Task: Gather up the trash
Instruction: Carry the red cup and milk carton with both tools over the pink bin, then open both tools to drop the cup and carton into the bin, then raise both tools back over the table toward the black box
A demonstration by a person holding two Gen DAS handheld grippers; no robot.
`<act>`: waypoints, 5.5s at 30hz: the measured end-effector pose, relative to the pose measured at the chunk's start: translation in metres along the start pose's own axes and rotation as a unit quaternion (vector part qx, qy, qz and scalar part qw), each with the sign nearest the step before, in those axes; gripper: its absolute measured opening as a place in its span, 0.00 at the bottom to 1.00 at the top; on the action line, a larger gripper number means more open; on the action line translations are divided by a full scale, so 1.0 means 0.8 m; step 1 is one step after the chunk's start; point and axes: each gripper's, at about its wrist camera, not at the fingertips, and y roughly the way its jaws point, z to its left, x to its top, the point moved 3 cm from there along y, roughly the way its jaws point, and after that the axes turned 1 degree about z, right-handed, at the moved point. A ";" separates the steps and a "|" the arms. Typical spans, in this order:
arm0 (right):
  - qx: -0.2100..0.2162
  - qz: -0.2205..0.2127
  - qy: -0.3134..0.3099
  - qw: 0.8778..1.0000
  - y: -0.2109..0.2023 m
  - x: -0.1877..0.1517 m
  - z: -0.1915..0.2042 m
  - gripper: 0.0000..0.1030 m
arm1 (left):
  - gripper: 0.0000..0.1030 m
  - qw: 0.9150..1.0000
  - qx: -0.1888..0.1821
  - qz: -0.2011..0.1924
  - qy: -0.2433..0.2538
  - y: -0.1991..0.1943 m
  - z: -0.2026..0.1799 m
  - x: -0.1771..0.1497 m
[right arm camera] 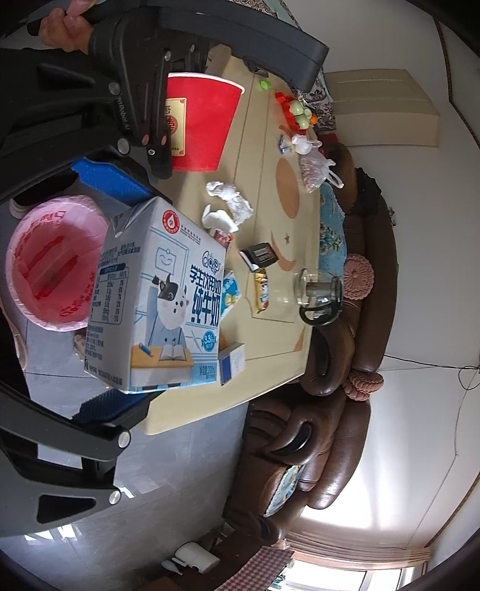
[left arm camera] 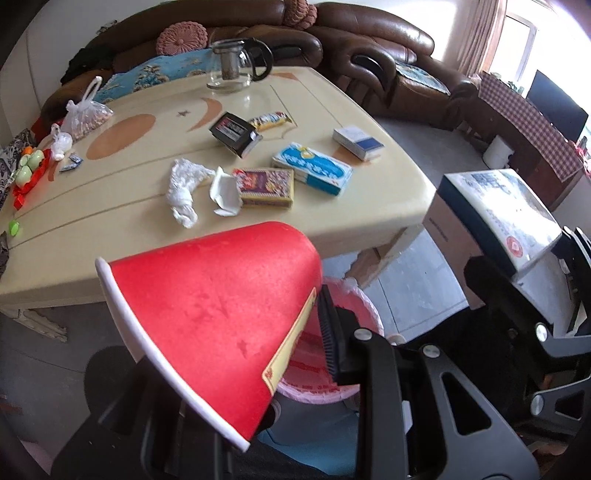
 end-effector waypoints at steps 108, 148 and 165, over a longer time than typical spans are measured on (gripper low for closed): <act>0.050 0.284 0.002 0.957 0.239 -0.208 -0.006 0.84 | 0.67 0.971 -0.014 0.236 -0.024 0.279 0.009 -0.092; 0.082 0.053 -0.023 0.995 0.065 0.245 -0.148 0.93 | 0.87 0.995 -0.008 0.079 -0.066 -0.032 0.053 0.297; 0.098 0.113 -0.024 0.988 0.182 0.244 -0.171 0.93 | 0.87 0.982 -0.014 0.147 -0.120 0.101 0.084 0.323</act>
